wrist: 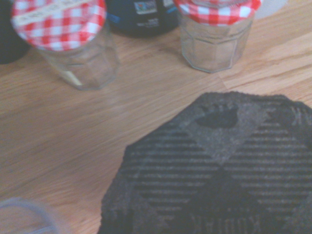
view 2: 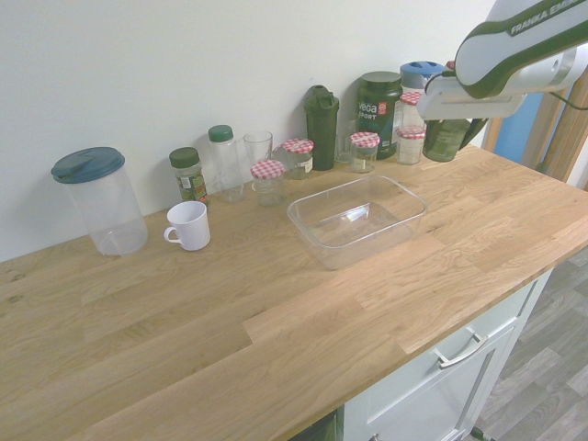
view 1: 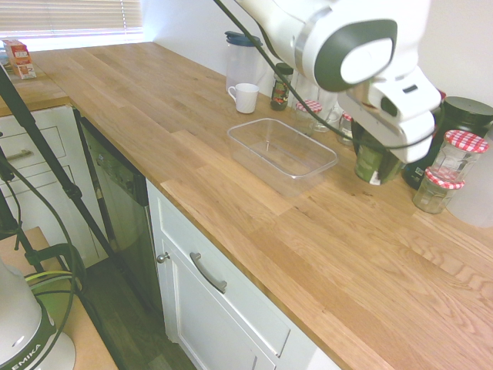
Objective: Put the cereal into the container
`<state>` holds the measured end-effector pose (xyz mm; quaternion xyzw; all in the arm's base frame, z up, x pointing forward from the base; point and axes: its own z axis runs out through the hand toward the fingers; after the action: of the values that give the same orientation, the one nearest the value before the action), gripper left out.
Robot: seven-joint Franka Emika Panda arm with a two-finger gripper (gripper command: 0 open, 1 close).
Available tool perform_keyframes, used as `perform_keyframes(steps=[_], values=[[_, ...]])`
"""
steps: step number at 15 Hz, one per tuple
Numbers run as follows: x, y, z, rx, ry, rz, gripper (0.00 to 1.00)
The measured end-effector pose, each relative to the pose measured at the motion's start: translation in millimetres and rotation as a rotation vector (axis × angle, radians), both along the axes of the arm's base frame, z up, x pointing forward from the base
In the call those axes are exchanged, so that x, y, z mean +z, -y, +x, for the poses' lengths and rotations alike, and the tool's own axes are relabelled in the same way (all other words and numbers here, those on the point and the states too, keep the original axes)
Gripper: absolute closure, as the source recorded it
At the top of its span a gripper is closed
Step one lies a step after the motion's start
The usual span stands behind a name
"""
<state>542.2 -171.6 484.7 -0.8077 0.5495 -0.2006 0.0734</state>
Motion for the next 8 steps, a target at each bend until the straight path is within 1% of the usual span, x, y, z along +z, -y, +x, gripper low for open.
perform_keyframes(steps=[3,5,8], values=[[36,-79,-12,0.070,0.017,-0.031,1.00],[35,-132,-10,0.112,0.007,-0.039,1.00],[16,-194,-4,0.149,-0.020,-0.052,1.00]])
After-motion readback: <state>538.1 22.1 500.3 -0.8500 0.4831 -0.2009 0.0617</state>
